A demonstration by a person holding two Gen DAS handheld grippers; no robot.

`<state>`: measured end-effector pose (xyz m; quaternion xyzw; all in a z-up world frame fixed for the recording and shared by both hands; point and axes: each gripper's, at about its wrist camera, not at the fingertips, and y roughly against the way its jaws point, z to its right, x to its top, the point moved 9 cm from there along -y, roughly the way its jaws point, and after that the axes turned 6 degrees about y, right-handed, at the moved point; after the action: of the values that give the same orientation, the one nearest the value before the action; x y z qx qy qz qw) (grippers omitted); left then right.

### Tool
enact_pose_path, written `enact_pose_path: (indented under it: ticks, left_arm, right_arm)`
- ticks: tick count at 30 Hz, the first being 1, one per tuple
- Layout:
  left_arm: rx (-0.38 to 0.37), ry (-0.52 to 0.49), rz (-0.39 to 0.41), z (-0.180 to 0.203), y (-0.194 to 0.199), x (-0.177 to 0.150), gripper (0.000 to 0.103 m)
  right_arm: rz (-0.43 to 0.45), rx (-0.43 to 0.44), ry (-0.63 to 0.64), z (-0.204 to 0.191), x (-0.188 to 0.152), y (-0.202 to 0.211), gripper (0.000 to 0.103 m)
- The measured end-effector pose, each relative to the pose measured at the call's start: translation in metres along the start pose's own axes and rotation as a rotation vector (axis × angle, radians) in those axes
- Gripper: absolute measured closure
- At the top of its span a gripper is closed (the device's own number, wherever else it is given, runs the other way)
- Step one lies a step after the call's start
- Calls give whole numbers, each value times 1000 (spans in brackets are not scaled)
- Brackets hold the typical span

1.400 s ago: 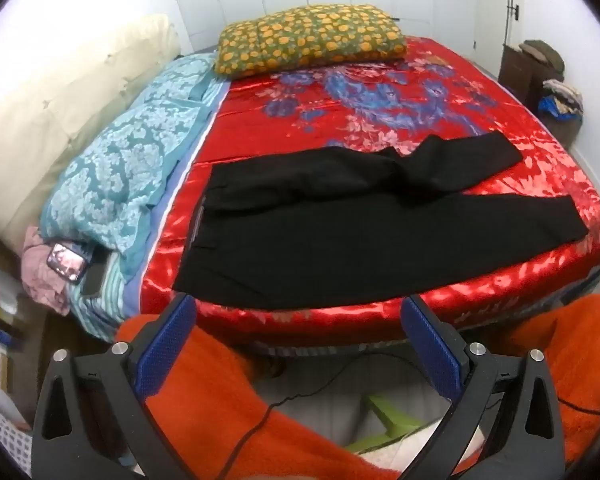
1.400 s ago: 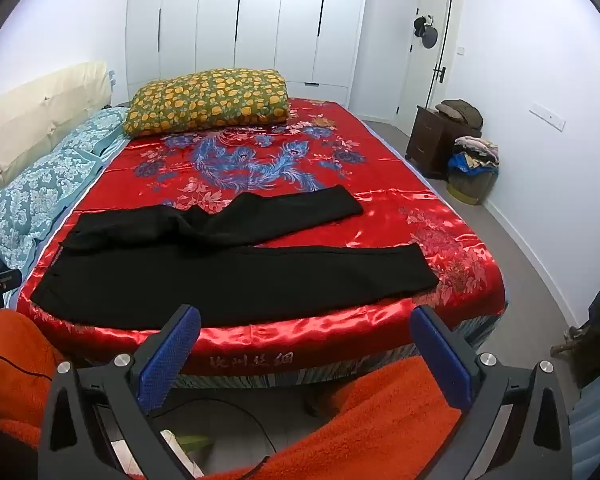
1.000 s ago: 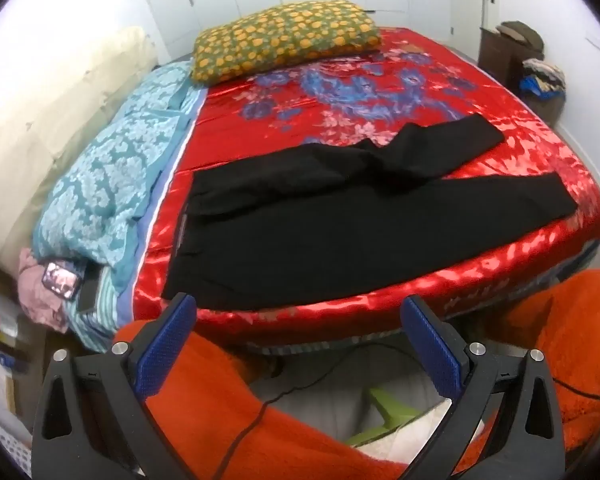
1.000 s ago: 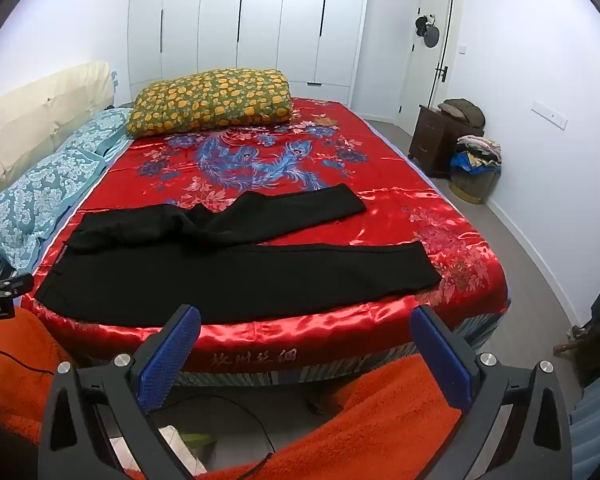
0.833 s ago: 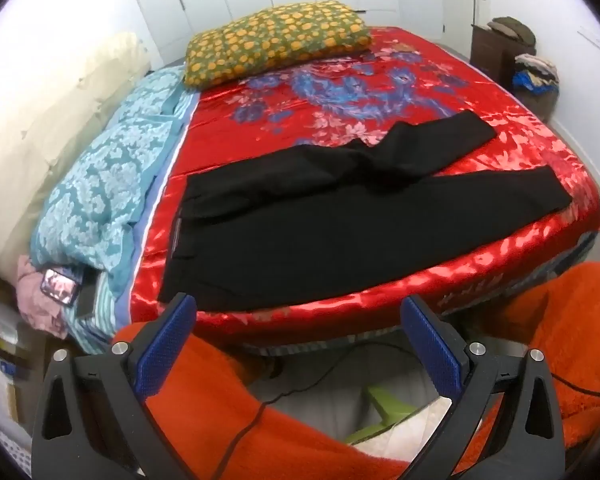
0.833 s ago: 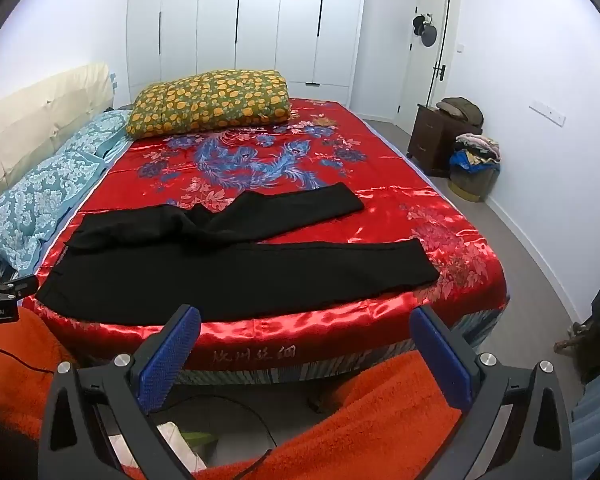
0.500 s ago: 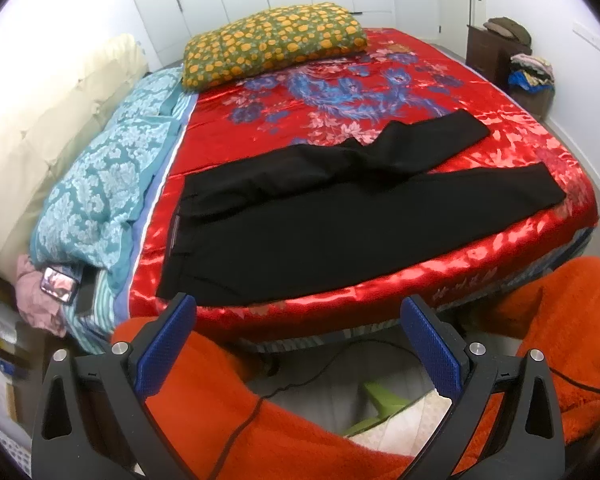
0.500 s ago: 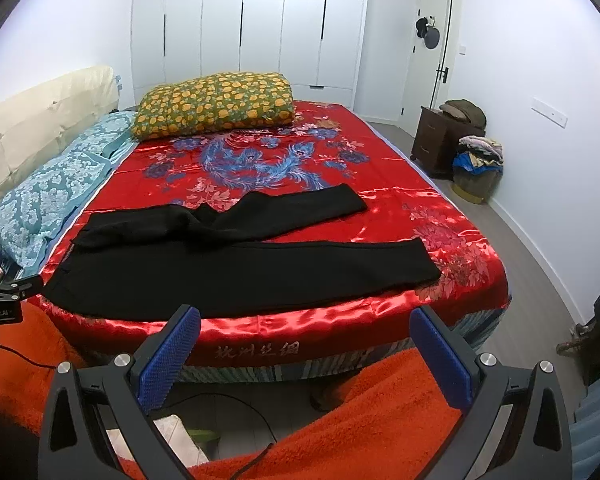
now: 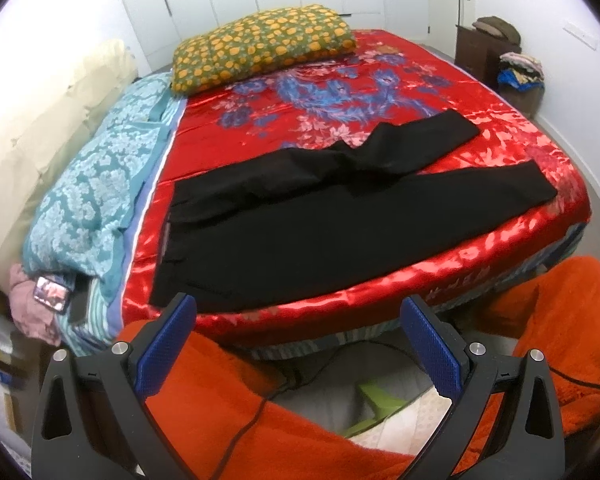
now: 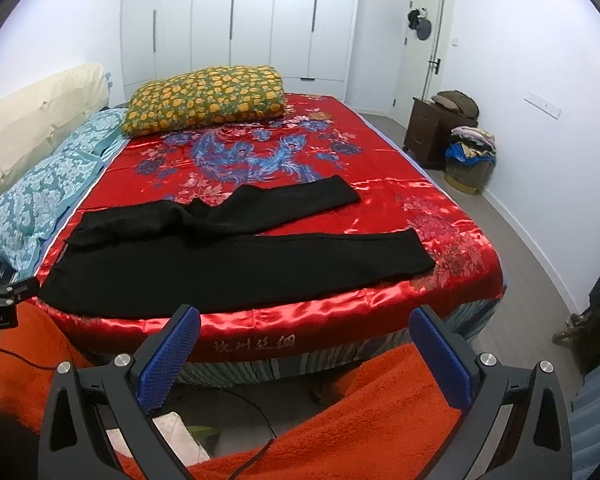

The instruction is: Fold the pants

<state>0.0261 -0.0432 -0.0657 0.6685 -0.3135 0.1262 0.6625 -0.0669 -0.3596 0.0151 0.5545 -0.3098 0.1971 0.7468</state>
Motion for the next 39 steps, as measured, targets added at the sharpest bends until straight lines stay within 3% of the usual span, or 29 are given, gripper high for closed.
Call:
enact_pose_path:
  ticks: [15,39]
  left_arm:
    - [1,-4,14,-3,7,-3,1]
    - [21,65,12,-22,8,-12,1]
  right_arm:
    - [-20,-3,-5,4,-6,0,0]
    - [-10,72,126,-39,-1,0,0]
